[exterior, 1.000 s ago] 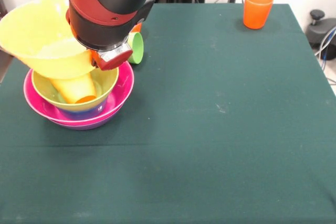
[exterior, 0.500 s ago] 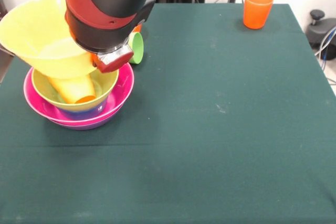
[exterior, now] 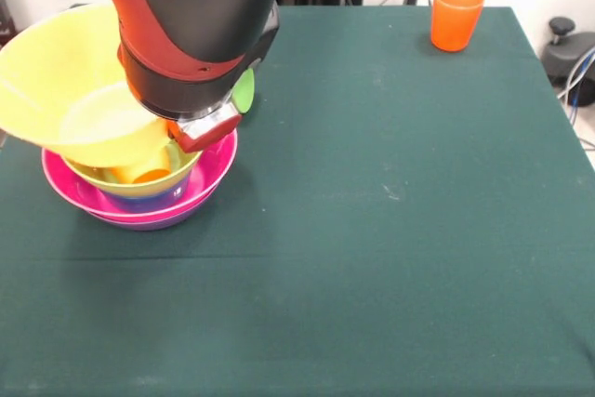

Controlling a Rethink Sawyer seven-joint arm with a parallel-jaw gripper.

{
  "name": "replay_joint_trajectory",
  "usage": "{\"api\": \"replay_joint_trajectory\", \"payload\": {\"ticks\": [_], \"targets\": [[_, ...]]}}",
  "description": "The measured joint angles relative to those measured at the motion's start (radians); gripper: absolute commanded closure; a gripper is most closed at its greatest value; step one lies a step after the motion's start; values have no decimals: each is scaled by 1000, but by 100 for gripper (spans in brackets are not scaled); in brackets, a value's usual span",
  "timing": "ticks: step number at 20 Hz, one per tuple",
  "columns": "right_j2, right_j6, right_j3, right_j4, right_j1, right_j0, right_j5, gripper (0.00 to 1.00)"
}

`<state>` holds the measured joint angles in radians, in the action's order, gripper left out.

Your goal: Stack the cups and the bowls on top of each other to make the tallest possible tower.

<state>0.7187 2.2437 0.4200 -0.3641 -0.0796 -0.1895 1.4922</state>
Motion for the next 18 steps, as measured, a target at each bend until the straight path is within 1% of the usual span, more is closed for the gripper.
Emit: {"api": "replay_joint_trajectory", "payload": {"ticks": [9,18], "targets": [[35,0,-19,-35,-12,0,19,100],[87,0,-66,-87,-44,-5,31,100]]}}
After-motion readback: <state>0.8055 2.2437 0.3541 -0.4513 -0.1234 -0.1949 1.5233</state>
